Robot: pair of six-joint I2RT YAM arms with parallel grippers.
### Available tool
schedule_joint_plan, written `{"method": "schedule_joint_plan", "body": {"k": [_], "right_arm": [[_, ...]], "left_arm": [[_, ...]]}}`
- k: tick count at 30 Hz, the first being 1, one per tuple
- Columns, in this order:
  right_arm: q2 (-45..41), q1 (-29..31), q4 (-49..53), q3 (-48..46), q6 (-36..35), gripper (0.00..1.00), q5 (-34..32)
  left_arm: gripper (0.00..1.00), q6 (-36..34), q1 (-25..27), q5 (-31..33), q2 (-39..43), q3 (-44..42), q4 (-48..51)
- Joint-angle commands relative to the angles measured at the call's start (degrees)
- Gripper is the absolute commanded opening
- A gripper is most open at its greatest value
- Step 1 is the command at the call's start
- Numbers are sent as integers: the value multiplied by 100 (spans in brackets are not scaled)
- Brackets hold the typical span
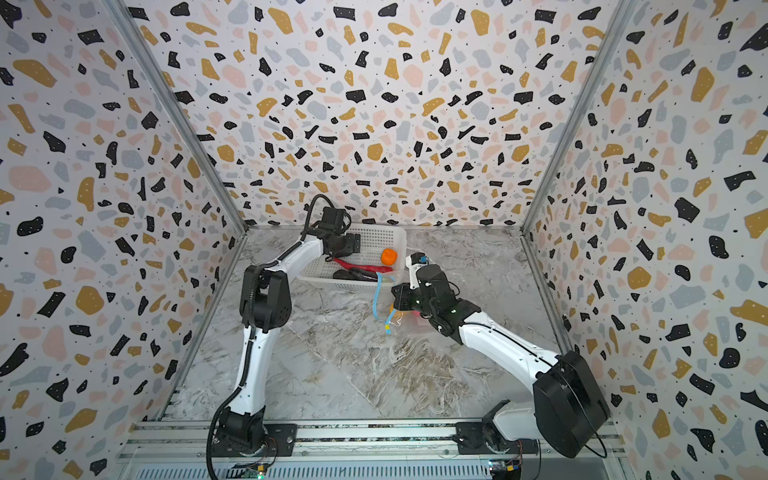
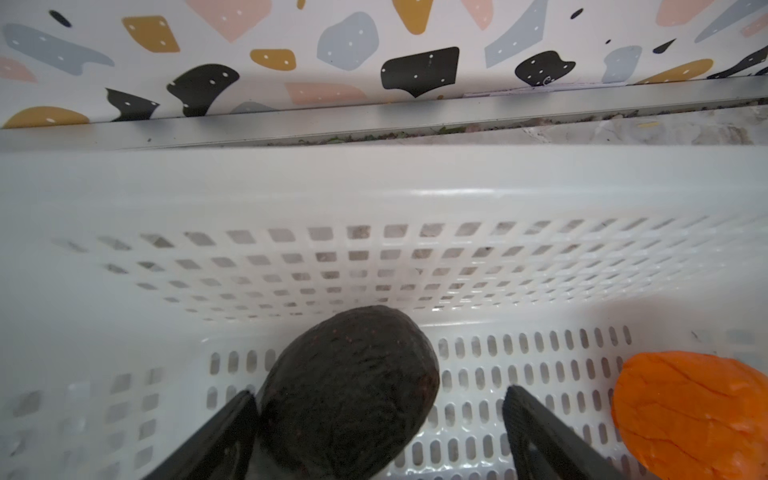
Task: Place the food in the zip-top bag and seal the zipper
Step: 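Lower the left gripper onto the dark avocado and grasp it, then lift the dark avocado with the left gripper and carry it to the bag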
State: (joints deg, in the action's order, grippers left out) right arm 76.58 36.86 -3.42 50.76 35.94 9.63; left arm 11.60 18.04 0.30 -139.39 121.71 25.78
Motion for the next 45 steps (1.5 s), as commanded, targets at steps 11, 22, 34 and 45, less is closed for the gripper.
{"method": "schedule_joint_plan", "body": {"k": [11, 22, 34, 45], "right_arm": [[-12, 83, -89, 250, 32, 0, -37], [-15, 121, -67, 231, 27, 0, -88], [-2, 184, -17, 283, 22, 0, -146], [27, 218, 81, 338, 14, 0, -185]], "left_arm": [[83, -12, 276, -199, 633, -292, 442], [85, -736, 201, 879, 291, 355, 527], [95, -957, 19, 749, -564, 1012, 779], [91, -771, 6, 491, -862, 1250, 490]]}}
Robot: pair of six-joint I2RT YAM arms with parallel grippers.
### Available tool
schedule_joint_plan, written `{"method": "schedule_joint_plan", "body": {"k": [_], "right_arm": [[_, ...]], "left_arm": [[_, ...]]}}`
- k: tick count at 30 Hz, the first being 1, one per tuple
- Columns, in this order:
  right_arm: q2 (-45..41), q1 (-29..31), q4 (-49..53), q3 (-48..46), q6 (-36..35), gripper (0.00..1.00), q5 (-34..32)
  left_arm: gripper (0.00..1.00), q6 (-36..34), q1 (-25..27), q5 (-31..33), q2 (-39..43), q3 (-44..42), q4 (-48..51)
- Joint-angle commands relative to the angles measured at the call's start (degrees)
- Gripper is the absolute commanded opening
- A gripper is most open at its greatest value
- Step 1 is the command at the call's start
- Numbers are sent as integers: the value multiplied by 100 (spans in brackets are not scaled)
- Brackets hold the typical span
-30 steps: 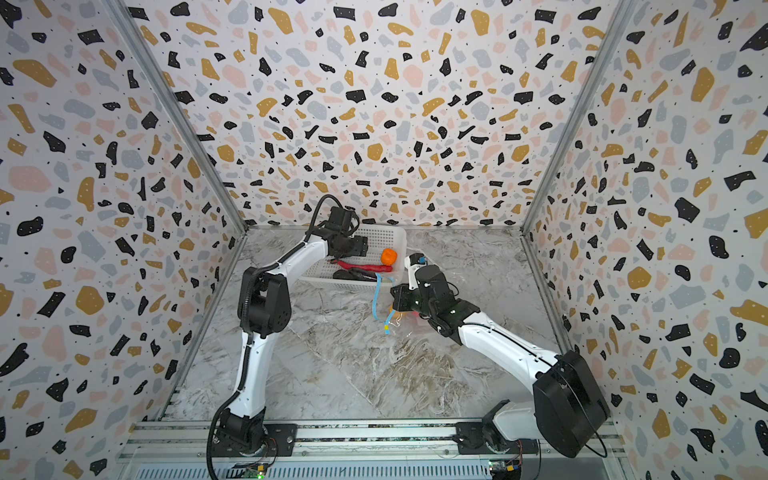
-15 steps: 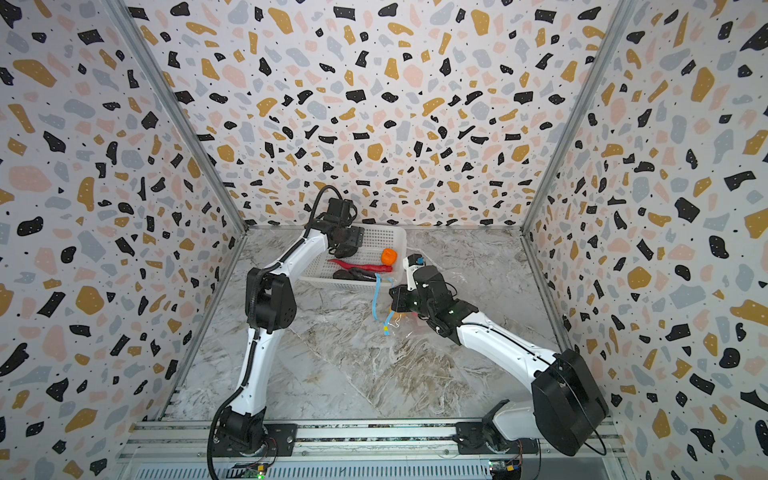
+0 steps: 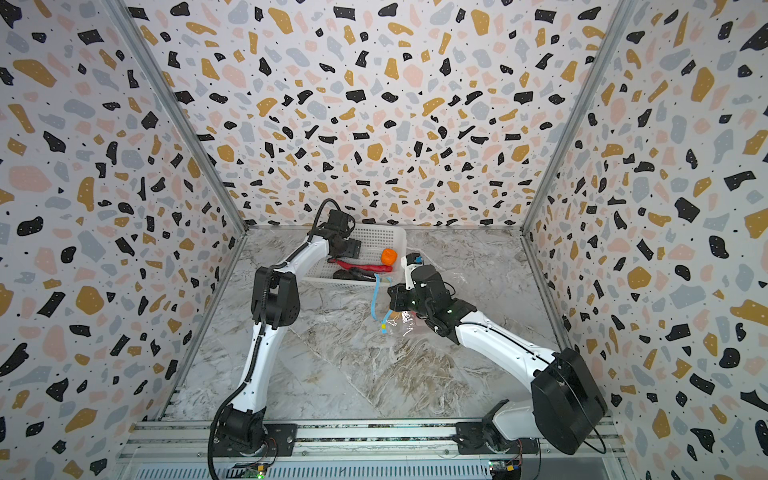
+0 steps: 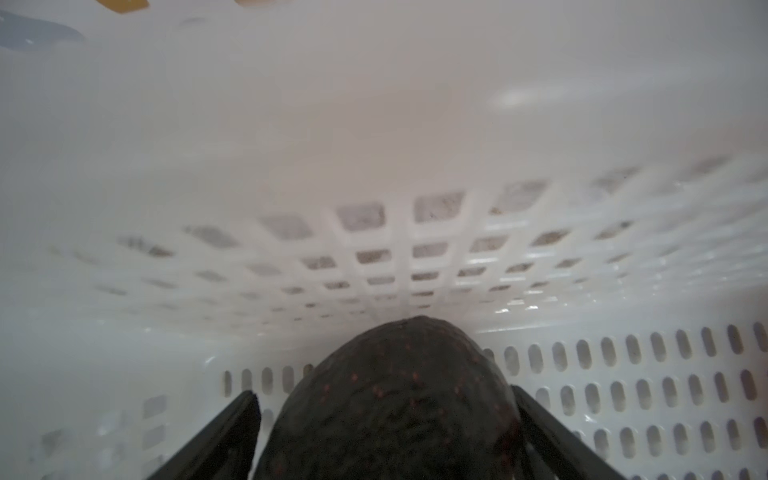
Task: Place the food in the zip-top bag and seal the zipper
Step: 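Lift the dark avocado with the left gripper and carry it to the bag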
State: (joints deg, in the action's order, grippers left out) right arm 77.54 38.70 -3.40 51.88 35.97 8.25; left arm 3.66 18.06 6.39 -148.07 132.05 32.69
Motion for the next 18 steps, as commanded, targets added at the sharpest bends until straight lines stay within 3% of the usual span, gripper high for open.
{"method": "schedule_joint_plan", "body": {"k": [1, 12, 18], "right_arm": [[-84, 33, 80, 226, 7, 0, -57], [-184, 67, 165, 273, 7, 0, -136], [-258, 64, 130, 208, 7, 0, -155]], "left_arm": [[89, 28, 3, -121, -2, 219, -218], [58, 138, 4, -134, 267, -82, -356], [51, 314, 4, -154, 698, -527, -509]]}}
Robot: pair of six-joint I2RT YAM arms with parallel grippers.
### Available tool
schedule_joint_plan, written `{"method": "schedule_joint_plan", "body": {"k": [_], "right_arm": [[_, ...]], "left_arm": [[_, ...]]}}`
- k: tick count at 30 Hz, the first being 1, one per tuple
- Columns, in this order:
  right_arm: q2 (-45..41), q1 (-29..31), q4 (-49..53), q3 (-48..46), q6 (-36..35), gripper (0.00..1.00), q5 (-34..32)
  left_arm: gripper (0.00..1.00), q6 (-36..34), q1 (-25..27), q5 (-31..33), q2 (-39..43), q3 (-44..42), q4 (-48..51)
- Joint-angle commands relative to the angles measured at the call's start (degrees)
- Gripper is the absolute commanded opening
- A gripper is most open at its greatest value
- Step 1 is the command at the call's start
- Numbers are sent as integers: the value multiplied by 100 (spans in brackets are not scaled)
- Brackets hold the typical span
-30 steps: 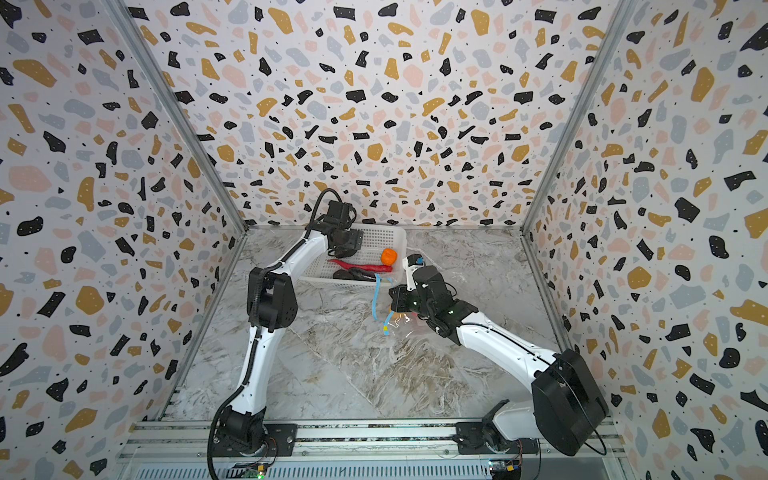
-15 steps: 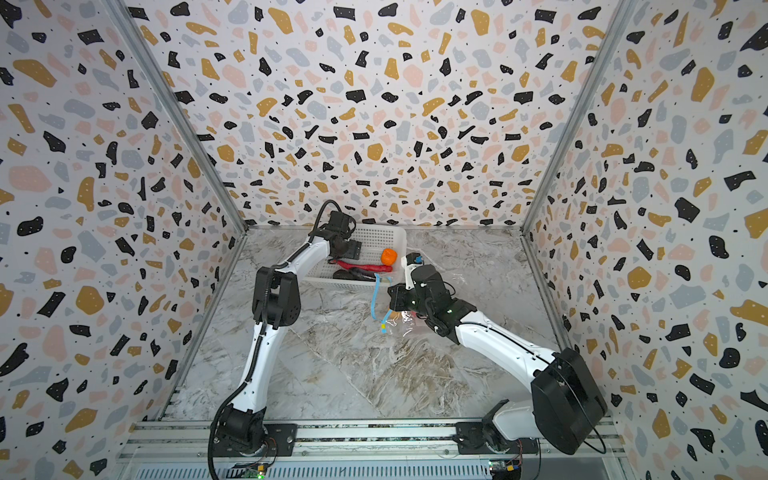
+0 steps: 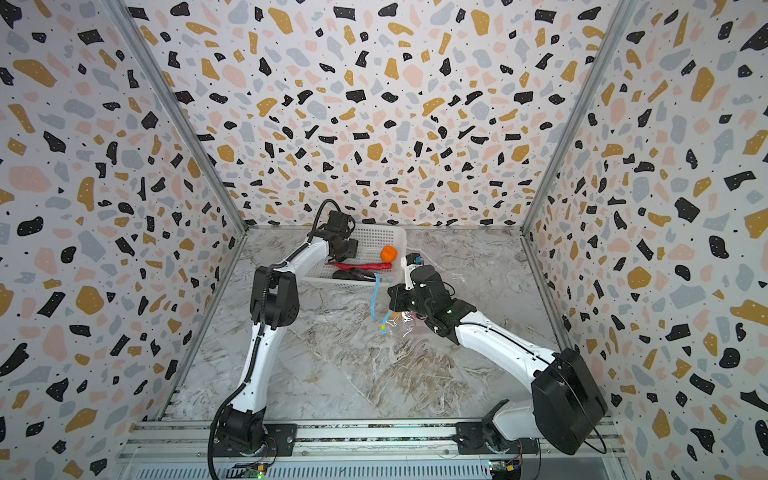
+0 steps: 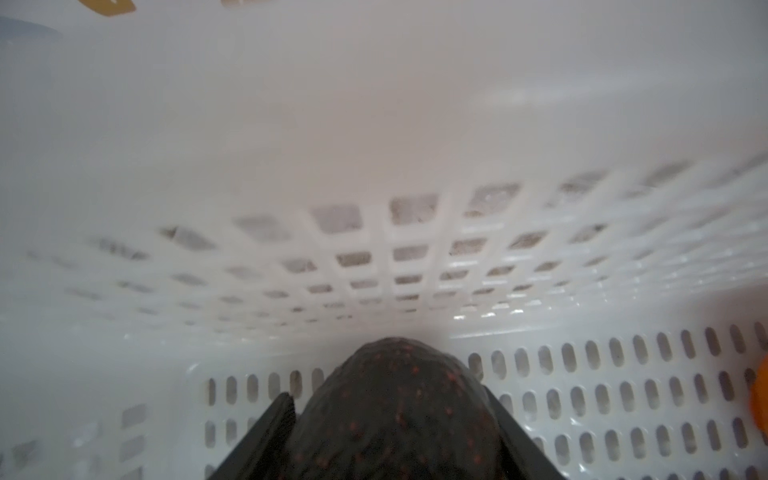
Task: Place the food in the zip-top bag and seal the zipper
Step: 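Lift the dark avocado with the left gripper and carry it to the bag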
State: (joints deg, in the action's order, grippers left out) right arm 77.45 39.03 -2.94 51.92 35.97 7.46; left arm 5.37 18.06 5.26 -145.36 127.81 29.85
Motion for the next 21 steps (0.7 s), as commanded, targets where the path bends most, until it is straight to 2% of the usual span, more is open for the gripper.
{"method": "schedule_joint_plan", "body": {"k": [1, 12, 21], "right_arm": [[-265, 27, 75, 195, 7, 0, -83], [-330, 20, 19, 169, 6, 0, -95], [-294, -13, -41, 201, 16, 0, -10]], "left_arm": [[50, 169, 4, -57, 506, -170, -234], [41, 809, 21, -490, 1863, -1543, -635], [40, 1887, 251, -1240, 4062, -4131, -1748]]}}
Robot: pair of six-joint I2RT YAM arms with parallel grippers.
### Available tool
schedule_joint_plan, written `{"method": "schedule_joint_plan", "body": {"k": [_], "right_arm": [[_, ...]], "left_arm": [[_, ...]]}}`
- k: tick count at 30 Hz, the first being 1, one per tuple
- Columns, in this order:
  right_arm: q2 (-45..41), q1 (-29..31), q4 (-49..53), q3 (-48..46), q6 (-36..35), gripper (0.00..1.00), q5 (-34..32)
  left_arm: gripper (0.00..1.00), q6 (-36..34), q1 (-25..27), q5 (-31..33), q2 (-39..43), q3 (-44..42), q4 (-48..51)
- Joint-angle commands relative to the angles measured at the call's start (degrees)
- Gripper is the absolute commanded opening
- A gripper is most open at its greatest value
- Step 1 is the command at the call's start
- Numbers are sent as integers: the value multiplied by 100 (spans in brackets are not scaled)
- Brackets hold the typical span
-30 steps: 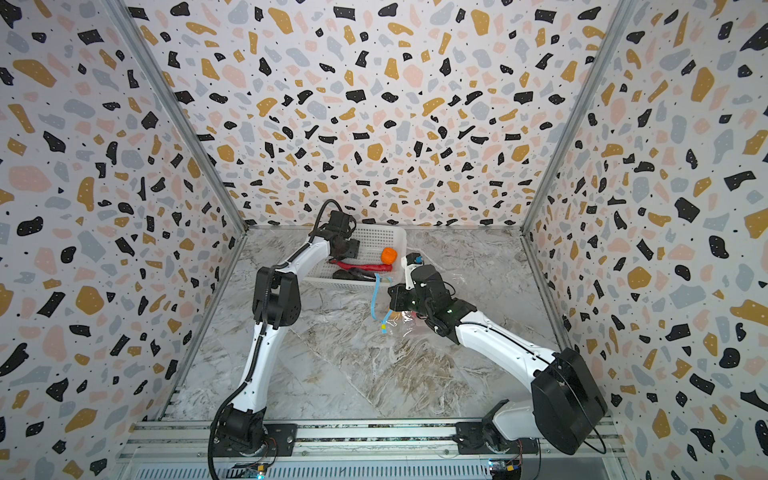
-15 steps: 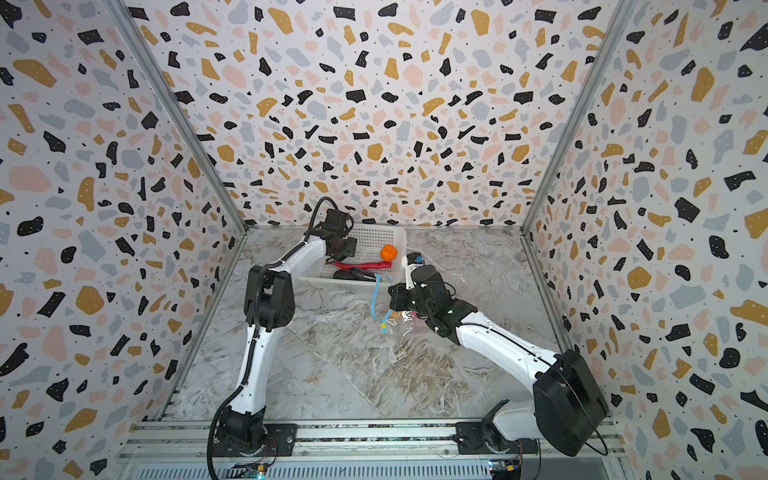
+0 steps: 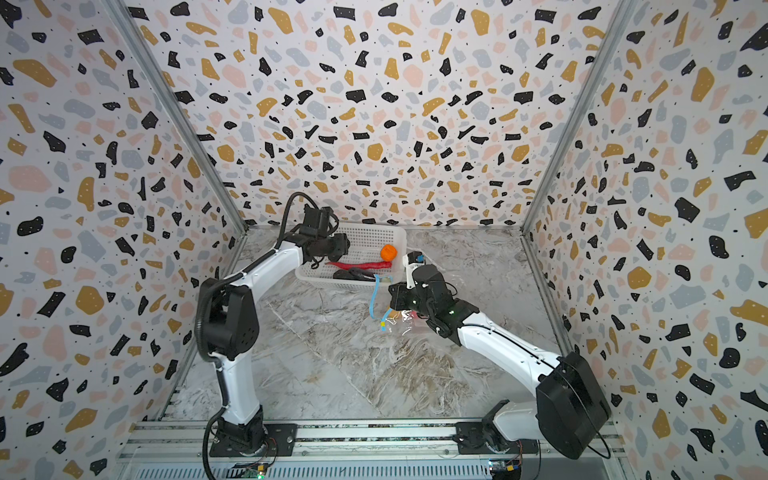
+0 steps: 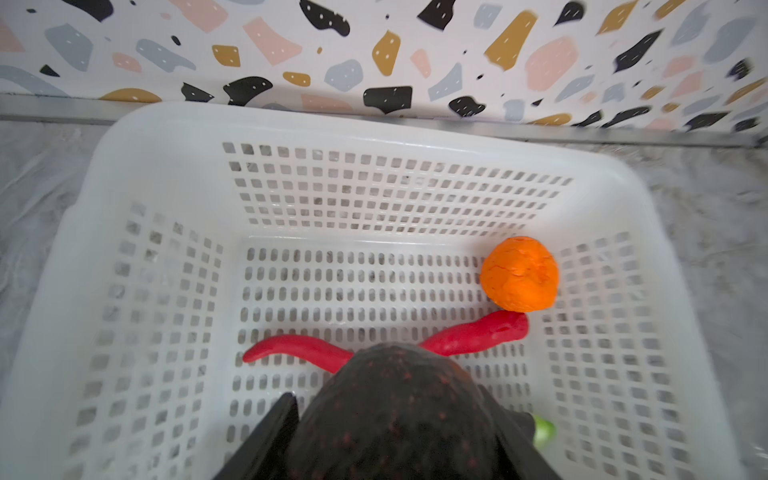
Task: Place the food in the zip-top bag and seal the zipper
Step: 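Lift the dark avocado with the left gripper and carry it to the bag, then lower the avocado into the bag opening and open the left gripper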
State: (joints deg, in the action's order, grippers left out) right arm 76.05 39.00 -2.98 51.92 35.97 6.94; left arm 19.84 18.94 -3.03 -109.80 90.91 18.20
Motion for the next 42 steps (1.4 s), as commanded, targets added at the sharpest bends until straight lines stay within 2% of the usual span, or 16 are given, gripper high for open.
{"method": "schedule_joint_plan", "body": {"k": [1, 7, 10, 17, 22, 27, 34, 42], "right_arm": [[-139, -21, -32, 220, 15, 0, 49], [-117, -48, -123, 160, 77, 0, 93], [-135, -73, -115, 159, 93, 0, 97], [-102, -160, -202, 133, 104, 0, 216], [-82, -165, -279, 153, 165, 0, 314], [-134, -157, -295, 148, 222, 0, 365], [-196, -119, -220, 226, 218, 0, 370], [-235, -43, -242, 245, 262, 0, 370]], "left_arm": [[40, 495, 253, -498, 734, -715, -707], [42, 690, 886, -992, 1872, -2254, -1373], [42, 542, 1149, -1126, 2320, -2856, -1513], [42, 564, 1311, -1766, 3076, -4065, -2364], [42, 715, 1406, -2166, 2921, -4109, -2858], [41, 861, 1487, -2271, 2615, -3985, -3214], [41, 873, 1529, -2216, 2270, -3801, -3473], [42, 1344, 1533, -2147, 2033, -3782, -4122]]}}
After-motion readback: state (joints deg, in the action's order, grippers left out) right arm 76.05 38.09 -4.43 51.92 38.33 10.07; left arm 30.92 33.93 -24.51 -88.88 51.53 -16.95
